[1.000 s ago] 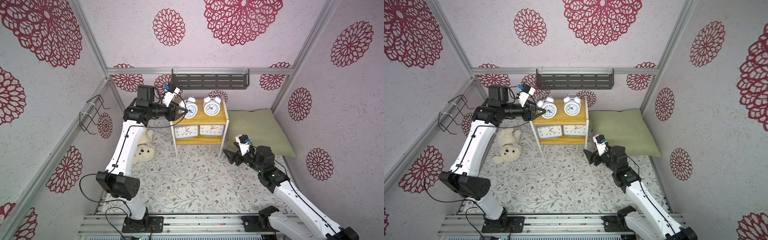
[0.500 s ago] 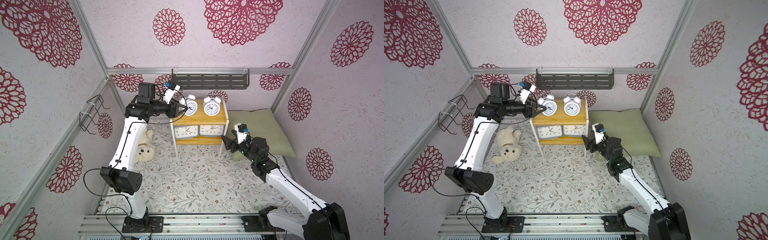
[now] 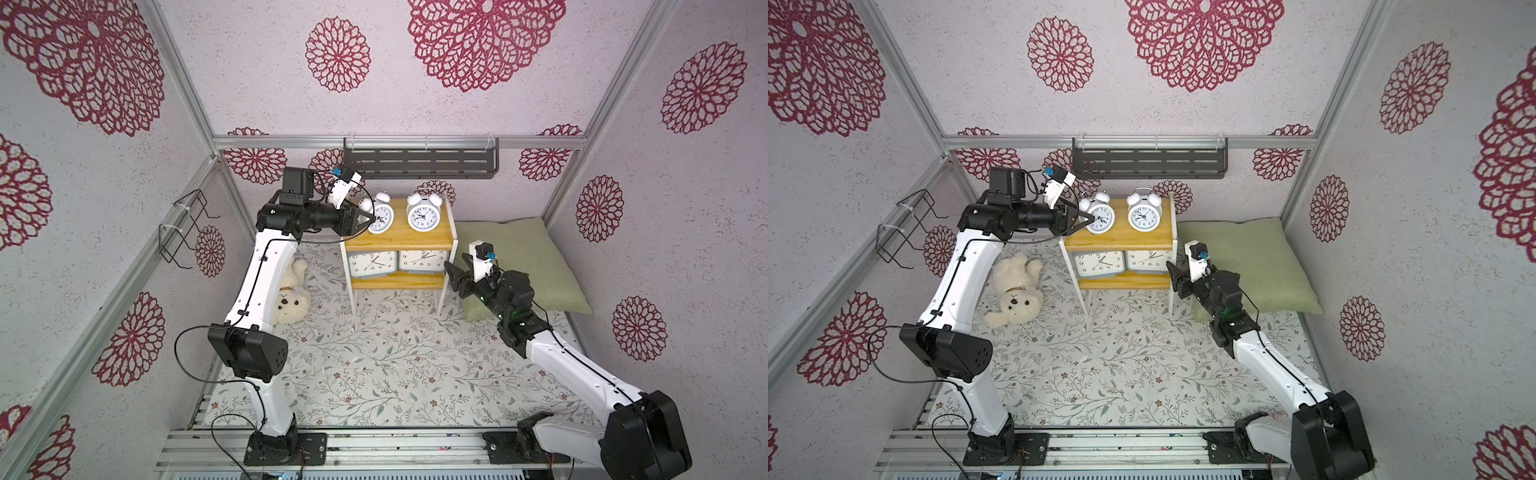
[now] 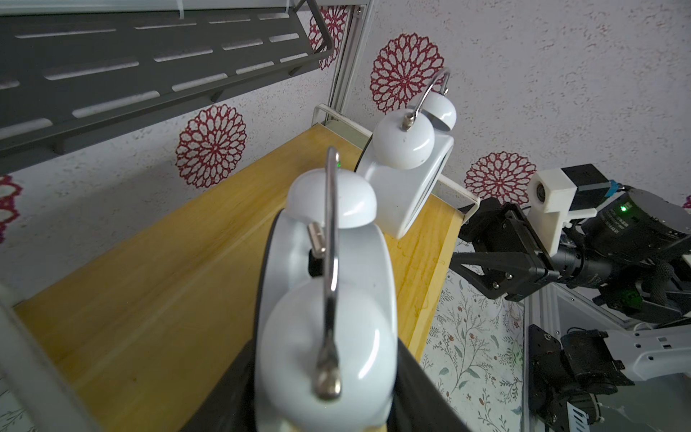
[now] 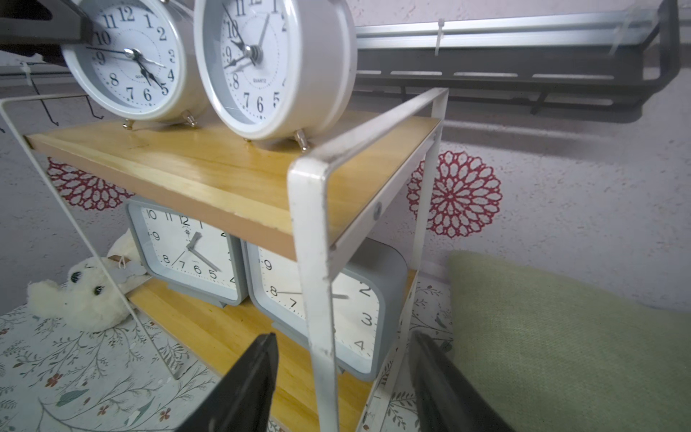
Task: Place the alarm clocks on the shelf by style
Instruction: Place the alarm on the shelf.
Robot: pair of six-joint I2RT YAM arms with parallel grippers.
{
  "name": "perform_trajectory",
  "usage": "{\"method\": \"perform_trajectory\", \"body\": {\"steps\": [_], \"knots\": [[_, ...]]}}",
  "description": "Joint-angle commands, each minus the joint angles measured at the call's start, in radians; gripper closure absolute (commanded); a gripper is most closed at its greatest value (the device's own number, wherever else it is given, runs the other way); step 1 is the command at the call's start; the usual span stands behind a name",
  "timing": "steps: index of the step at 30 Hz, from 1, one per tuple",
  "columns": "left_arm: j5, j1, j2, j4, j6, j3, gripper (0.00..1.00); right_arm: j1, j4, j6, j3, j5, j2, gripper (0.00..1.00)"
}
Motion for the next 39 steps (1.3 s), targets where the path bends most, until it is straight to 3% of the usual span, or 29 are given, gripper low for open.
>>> {"method": "perform_trajectory", "body": {"steps": [1, 6, 11, 16, 30, 39], "knots": [[0.013, 0.009, 0.008, 0.024, 0.013, 0.035, 0.47, -0.003, 0.081, -0.003, 0.016, 0.017, 0.004, 0.45], [0.005, 0.009, 0.016, 0.023, 0.016, 0.035, 0.37, -0.003, 0.084, -0.009, 0.021, 0.01, 0.018, 0.55], [-0.009, 0.01, 0.018, 0.024, 0.017, 0.036, 0.2, -0.003, 0.089, -0.007, 0.025, 0.005, 0.022, 0.56], [-0.039, 0.009, 0.01, 0.022, 0.026, 0.036, 0.12, -0.003, 0.09, -0.006, 0.027, 0.0, 0.028, 0.56], [-0.192, 0.009, -0.041, -0.03, 0.103, 0.017, 0.11, -0.003, 0.087, -0.006, 0.027, 0.01, 0.026, 0.56], [-0.264, 0.009, -0.074, -0.014, 0.113, -0.024, 0.11, -0.003, 0.087, -0.012, 0.029, 0.012, 0.026, 0.63]]}}
